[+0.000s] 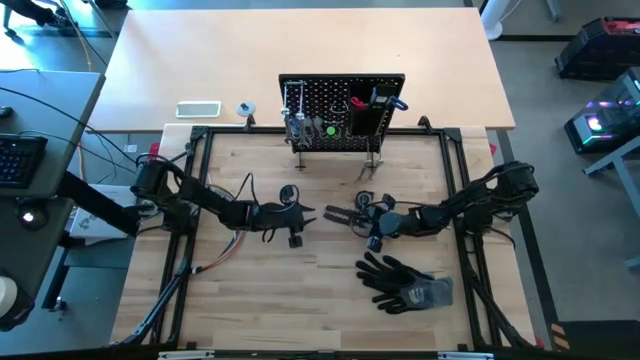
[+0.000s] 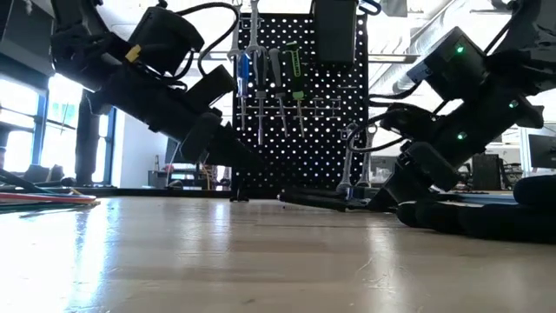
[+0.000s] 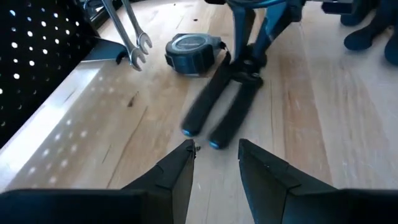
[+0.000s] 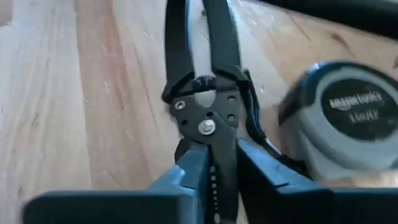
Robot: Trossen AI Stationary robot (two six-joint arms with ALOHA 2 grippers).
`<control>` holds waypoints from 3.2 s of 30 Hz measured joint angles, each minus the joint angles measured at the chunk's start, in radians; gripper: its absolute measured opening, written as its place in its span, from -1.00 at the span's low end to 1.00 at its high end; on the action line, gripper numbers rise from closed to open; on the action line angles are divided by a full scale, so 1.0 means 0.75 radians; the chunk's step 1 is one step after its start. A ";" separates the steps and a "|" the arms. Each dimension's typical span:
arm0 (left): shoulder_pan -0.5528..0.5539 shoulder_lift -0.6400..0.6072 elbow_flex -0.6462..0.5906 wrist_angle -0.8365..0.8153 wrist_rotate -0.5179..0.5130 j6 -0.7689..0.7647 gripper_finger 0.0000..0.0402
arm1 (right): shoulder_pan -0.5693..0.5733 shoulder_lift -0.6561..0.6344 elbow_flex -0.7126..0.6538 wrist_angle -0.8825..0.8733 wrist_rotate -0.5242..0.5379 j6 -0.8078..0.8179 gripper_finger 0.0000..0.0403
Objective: Hang tools onto peg board
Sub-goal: Hang the black tube cutters on the peg board
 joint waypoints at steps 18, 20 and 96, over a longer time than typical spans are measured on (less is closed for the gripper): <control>0.104 0.067 0.083 0.079 0.365 0.026 -0.36 | 0.073 0.004 0.051 0.110 -0.117 -0.164 -0.97; 0.110 0.103 0.108 0.081 0.414 0.020 -0.33 | 0.074 0.004 0.052 0.107 -0.122 -0.167 -0.97; 0.154 0.239 0.399 -0.360 0.788 0.134 -0.91 | 0.082 -0.020 0.052 0.052 -0.216 -0.115 -0.84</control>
